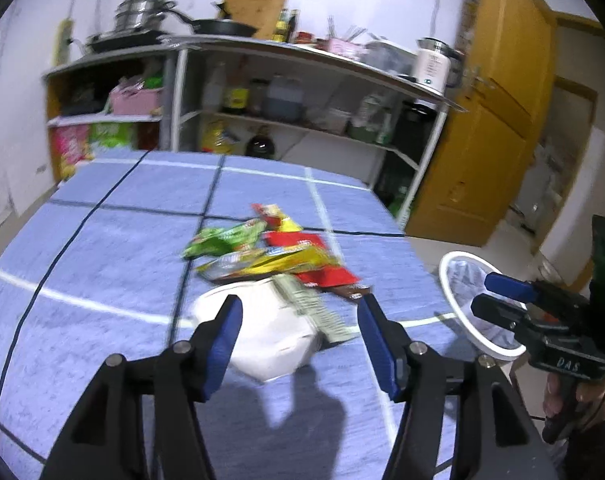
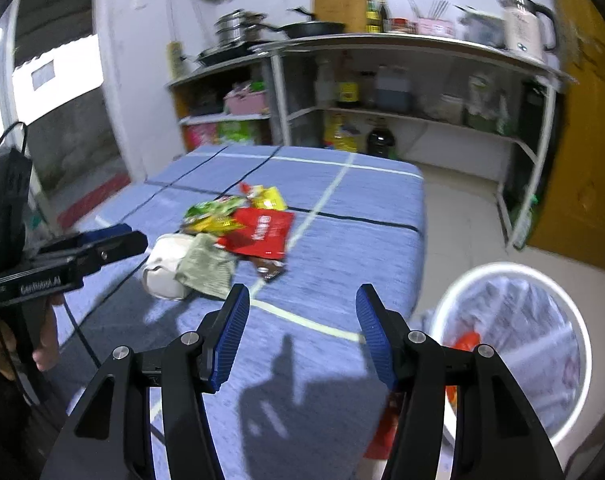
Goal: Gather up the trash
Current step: 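Grasp the white paper cup with the left tool while the right tool grasps the beige wrapper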
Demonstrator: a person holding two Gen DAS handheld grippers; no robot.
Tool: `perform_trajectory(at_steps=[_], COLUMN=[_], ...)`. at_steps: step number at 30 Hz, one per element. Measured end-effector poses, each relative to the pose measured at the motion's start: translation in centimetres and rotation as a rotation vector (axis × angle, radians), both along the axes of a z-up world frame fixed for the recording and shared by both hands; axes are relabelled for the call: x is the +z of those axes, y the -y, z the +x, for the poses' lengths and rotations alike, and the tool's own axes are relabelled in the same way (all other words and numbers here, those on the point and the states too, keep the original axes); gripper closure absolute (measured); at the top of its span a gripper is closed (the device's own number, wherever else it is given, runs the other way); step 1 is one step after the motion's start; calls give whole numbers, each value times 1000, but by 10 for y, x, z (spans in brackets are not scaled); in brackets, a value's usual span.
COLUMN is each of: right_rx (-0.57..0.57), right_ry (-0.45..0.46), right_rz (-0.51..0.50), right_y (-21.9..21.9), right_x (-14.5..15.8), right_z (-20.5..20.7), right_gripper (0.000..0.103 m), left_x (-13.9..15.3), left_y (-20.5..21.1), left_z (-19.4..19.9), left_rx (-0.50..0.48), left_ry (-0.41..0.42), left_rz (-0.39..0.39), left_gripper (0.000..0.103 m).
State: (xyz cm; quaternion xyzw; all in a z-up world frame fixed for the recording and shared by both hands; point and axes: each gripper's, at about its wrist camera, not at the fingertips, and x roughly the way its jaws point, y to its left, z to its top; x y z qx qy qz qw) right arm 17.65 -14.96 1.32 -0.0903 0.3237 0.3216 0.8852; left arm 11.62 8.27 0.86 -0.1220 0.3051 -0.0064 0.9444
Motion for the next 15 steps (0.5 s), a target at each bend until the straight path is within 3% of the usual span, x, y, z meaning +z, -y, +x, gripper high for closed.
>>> perform_trajectory(at_steps=[5, 15], right_rx=[102, 238], right_ry=[15, 33], right_rz=[-102, -278], right_y=[-40, -105], right_x=[-18, -52], right_z=[-3, -1], right_gripper=[47, 47], left_x=[-17, -19], left_y=[-20, -50], left_z=[-3, -17], left_rx=[29, 81], left_ry=[-40, -27], left_rz=[-41, -93], left_gripper=[40, 40])
